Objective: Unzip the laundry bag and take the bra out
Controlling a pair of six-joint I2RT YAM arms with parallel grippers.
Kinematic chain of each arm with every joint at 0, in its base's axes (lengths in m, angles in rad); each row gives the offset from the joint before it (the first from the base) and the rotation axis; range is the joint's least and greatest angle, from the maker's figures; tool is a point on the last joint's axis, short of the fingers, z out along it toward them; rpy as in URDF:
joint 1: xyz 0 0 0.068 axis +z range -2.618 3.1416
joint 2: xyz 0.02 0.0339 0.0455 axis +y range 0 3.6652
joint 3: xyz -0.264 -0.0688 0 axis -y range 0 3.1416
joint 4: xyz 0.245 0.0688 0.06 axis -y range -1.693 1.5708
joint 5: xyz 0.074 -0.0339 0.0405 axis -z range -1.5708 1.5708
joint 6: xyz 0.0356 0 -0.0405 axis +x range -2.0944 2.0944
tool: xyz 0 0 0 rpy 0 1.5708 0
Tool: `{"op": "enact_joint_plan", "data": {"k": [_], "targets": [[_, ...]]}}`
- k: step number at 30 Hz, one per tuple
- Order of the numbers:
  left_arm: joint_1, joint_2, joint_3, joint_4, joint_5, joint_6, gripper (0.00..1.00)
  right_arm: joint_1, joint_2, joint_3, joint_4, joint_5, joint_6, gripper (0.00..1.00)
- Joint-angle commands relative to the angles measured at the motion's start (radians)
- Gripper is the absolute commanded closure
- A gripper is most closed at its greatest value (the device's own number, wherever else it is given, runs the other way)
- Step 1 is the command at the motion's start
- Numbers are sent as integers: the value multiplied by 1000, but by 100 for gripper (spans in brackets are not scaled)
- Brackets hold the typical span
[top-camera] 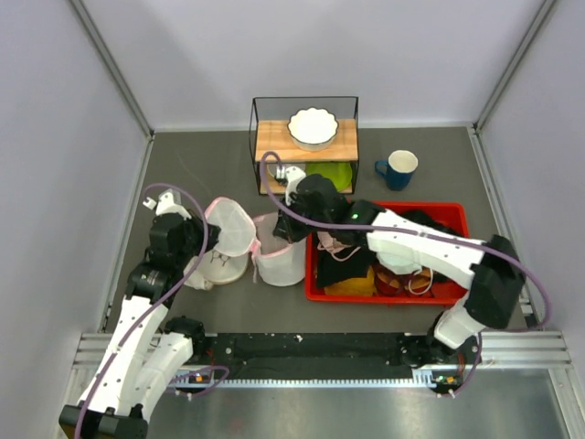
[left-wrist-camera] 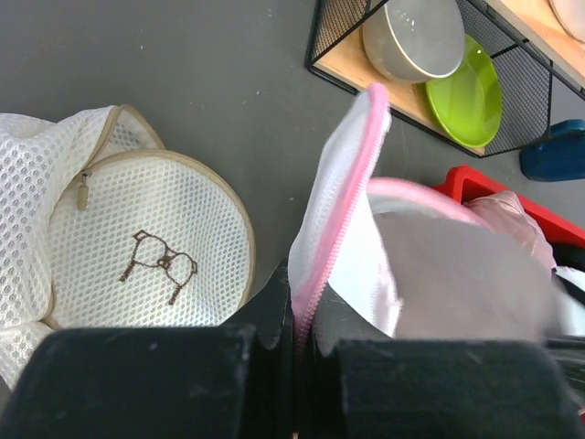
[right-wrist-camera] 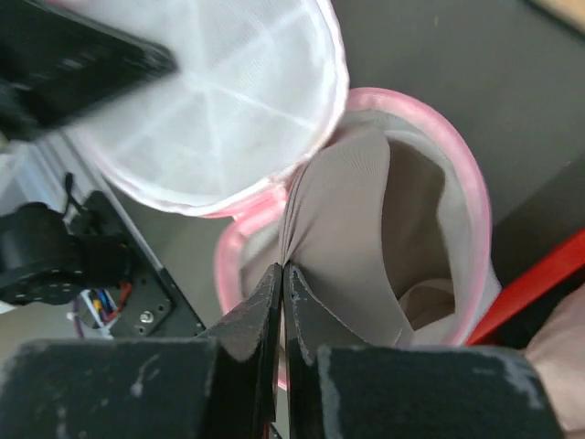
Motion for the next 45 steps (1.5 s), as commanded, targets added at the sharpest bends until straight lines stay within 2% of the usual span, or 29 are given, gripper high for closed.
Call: {"op": "enact_joint_plan", "data": {"k": [1, 7, 12, 17, 20, 21, 22, 23, 27, 30, 34, 40, 42, 43, 45], "targets": [[5, -20, -17, 1, -36, 1, 100, 9, -136, 66, 15, -10, -18, 100], [5, -5, -27, 16, 10, -2, 100, 9, -214, 80, 42, 6, 11, 100], [5, -3, -38, 25, 16, 7, 100, 12, -270, 109, 139, -16, 1, 100], [5, -11, -26, 30, 50, 26, 100, 12, -271, 164, 116, 8, -28, 100], [5, -19, -26, 33, 51, 24, 100, 13, -219, 204, -6, 48, -33, 100], [5, -20, -26, 33, 51, 24, 100, 12, -178, 200, -34, 62, -28, 91], [5, -20, -26, 34, 56, 24, 100, 13, -161, 184, -68, 74, -21, 76], [5, -20, -26, 33, 58, 26, 100, 13, -144, 146, -80, 94, -15, 55], [5, -22, -35, 34, 62, 27, 100, 13, -49, 69, -133, 177, -1, 19], [5, -25, -33, 36, 61, 26, 100, 13, 0, 49, -154, 226, -16, 6], [5, -19, -27, 41, 62, 37, 100, 7, 109, 87, -188, 229, -85, 1], [5, -11, -32, 44, 65, 40, 100, -5, 167, 138, -202, 131, -125, 2], [5, -12, -33, 47, 67, 40, 100, -7, 180, 152, -202, 112, -123, 13], [5, -12, -32, 48, 67, 41, 100, -7, 174, 154, -200, 112, -114, 27], [5, -9, -30, 47, 65, 44, 100, -7, 145, 147, -185, 112, -107, 46]]}}
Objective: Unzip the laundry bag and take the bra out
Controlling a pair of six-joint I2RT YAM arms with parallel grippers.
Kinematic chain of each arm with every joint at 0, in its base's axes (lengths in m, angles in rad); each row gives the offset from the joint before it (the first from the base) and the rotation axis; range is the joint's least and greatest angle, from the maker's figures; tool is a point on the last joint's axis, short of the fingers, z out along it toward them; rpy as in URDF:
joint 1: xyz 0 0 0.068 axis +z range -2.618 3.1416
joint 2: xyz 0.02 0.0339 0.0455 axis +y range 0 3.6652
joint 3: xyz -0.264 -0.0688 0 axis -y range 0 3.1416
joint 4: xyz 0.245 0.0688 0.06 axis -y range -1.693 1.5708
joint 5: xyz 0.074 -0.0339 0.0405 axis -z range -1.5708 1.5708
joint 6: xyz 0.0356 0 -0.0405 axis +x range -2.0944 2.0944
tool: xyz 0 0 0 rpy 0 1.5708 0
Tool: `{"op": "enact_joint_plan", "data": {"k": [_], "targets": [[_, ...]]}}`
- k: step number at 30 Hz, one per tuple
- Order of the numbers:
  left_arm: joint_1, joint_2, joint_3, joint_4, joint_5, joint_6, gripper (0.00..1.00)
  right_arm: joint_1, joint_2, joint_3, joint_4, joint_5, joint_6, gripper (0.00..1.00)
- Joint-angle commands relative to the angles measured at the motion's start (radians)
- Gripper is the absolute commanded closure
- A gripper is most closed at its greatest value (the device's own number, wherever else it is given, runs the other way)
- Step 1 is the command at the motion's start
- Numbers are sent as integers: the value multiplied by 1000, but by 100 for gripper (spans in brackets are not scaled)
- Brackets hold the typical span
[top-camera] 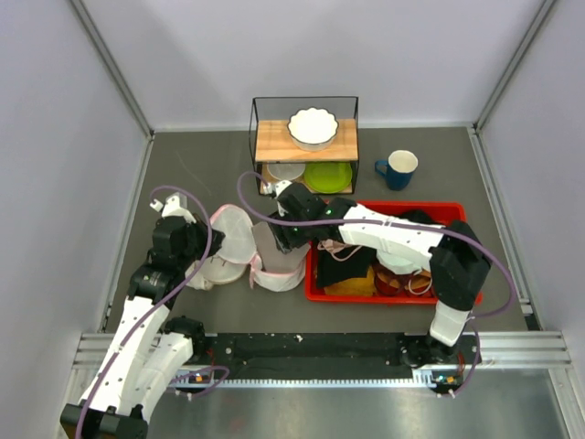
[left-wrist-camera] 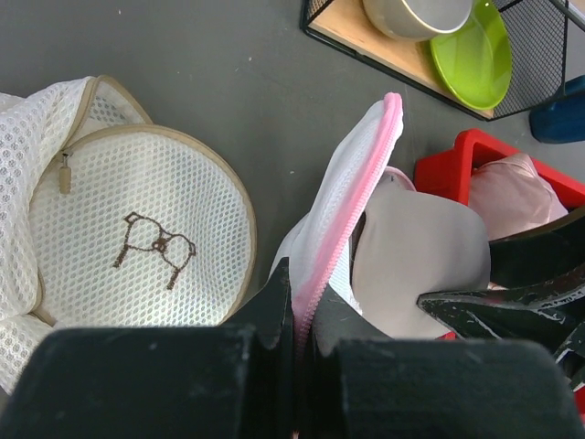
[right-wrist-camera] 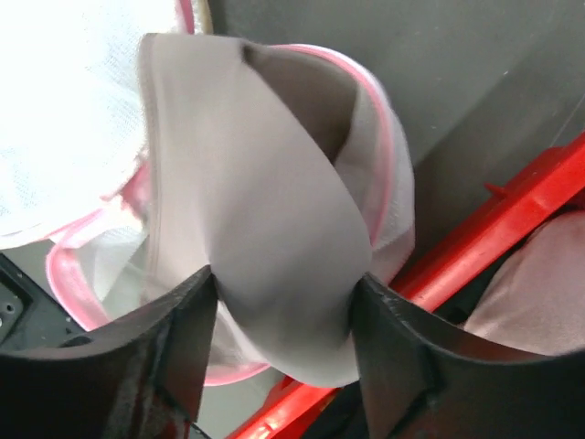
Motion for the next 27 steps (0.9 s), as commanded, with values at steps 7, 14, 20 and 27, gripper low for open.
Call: {"op": "enact_joint_plan", "data": {"k": [7, 14, 20, 27], "targets": [[5, 14, 19, 53, -5, 24, 100, -5, -106, 26, 34, -42, 17, 100], [5, 31, 36, 36, -27, 55, 100, -22, -275, 124, 20, -118, 39, 100], [5, 60, 59, 37, -13, 64, 100, -24, -358, 218, 32, -120, 45, 100], [5, 85, 59, 39, -4, 64, 100, -41, -485, 203, 183, -42, 68, 100]]}}
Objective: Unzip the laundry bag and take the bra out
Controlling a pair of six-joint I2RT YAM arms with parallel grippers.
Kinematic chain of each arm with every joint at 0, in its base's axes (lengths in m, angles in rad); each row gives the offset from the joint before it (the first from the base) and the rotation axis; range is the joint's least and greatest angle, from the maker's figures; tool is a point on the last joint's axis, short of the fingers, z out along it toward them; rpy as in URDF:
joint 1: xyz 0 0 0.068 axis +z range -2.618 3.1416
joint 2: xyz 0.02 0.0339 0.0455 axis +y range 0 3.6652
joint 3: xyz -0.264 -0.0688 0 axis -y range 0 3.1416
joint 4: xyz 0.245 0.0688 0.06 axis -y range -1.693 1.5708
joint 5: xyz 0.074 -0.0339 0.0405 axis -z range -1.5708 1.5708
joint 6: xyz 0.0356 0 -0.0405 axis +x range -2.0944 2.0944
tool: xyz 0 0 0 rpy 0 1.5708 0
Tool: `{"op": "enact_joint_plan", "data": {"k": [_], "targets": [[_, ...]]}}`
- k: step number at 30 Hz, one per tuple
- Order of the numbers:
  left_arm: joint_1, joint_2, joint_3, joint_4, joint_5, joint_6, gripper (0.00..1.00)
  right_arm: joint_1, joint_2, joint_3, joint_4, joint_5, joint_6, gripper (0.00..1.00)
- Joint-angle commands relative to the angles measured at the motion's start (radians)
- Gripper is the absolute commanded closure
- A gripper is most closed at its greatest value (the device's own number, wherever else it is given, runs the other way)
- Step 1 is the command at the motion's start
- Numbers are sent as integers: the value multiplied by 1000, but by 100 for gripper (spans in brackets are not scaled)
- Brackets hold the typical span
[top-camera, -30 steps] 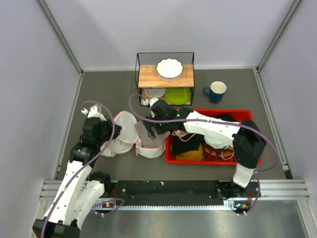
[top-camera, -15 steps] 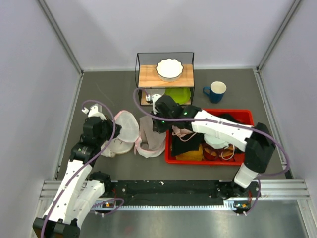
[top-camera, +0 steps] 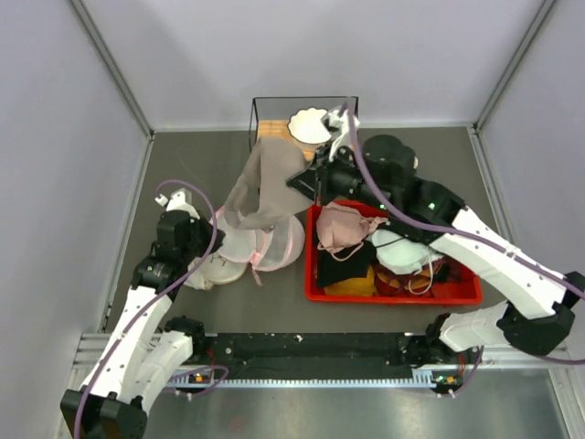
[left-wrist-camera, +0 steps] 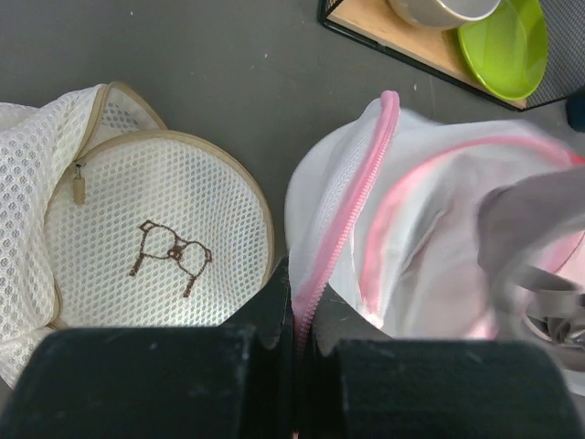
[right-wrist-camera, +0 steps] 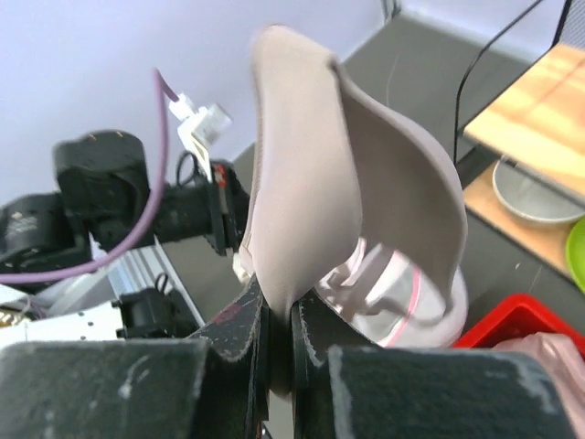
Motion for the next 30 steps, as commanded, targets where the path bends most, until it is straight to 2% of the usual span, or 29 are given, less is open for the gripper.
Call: {"op": "enact_joint_plan", "data": {"k": [1, 7, 11, 15, 21, 30], "targets": [[5, 16, 42, 25, 11, 11, 100, -13, -75, 30, 133, 89, 15, 100], [5, 6, 62, 11, 9, 15, 100, -19, -166, 10, 128, 245, -48, 100], [5, -6, 91, 7, 5, 11, 100, -22, -229, -13, 62, 378, -108, 100], [5, -17, 151, 28, -6, 15, 100, -61, -309, -74, -76, 480, -122, 100], [5, 37, 225, 41, 35, 23, 100, -118, -431, -206, -251, 558, -24, 100], [5, 54, 196, 64, 69, -16, 100, -119, -493, -353, -474, 551, 185, 100]]}}
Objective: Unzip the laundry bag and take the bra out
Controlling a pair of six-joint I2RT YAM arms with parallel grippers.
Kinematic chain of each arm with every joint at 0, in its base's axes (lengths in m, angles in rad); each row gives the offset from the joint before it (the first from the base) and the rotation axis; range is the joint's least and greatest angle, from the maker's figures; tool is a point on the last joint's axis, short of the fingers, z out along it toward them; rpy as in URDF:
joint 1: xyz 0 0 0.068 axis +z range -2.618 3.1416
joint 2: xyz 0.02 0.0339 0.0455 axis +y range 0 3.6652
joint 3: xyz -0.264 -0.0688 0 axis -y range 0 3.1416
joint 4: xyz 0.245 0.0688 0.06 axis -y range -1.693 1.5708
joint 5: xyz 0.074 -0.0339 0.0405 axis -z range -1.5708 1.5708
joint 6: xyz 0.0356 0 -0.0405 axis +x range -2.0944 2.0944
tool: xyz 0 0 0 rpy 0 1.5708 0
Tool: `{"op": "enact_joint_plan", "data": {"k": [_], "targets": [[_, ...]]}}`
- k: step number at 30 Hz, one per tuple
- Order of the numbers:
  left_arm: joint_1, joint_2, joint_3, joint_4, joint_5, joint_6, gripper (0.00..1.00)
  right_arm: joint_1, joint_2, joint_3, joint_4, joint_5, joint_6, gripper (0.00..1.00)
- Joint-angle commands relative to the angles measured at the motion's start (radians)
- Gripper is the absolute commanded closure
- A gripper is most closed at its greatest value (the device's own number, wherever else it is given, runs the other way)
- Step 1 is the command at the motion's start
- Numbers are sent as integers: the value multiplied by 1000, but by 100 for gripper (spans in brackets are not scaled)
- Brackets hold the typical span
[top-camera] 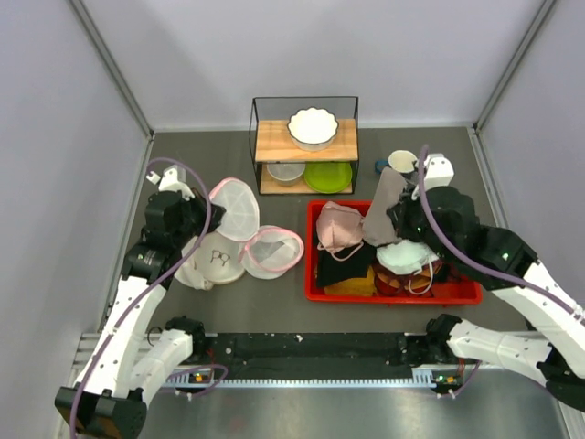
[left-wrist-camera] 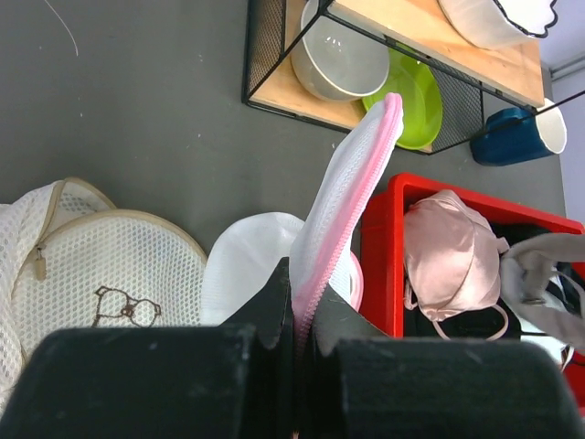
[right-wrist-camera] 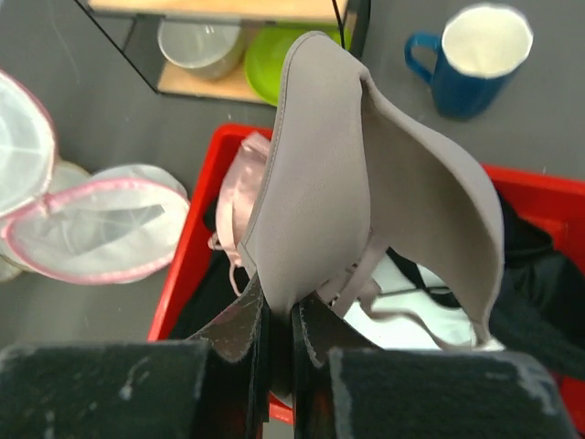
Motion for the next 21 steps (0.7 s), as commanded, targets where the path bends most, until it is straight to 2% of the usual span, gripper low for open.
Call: {"op": "enact_joint_plan", "data": {"k": [1, 5, 12, 15, 18, 21], "targets": [[5, -23, -9, 51, 12, -13, 100, -7, -46, -85, -97, 9, 137, 100], [5, -12, -42, 58, 1, -10, 100, -7, -37, -213, -99, -29, 194, 100], [5, 3, -83, 81, 7, -16, 100, -23, 60, -444, 85, -96, 198, 100], [5, 0, -97, 84, 21, -24, 100, -38, 158, -484, 133, -144, 198, 100], [5, -3, -106, 85, 24, -27, 100, -59, 253, -498, 164, -126, 185, 100], [5, -5, -106, 82, 21, -27, 100, -102, 281, -504, 190, -135, 177, 100]]}}
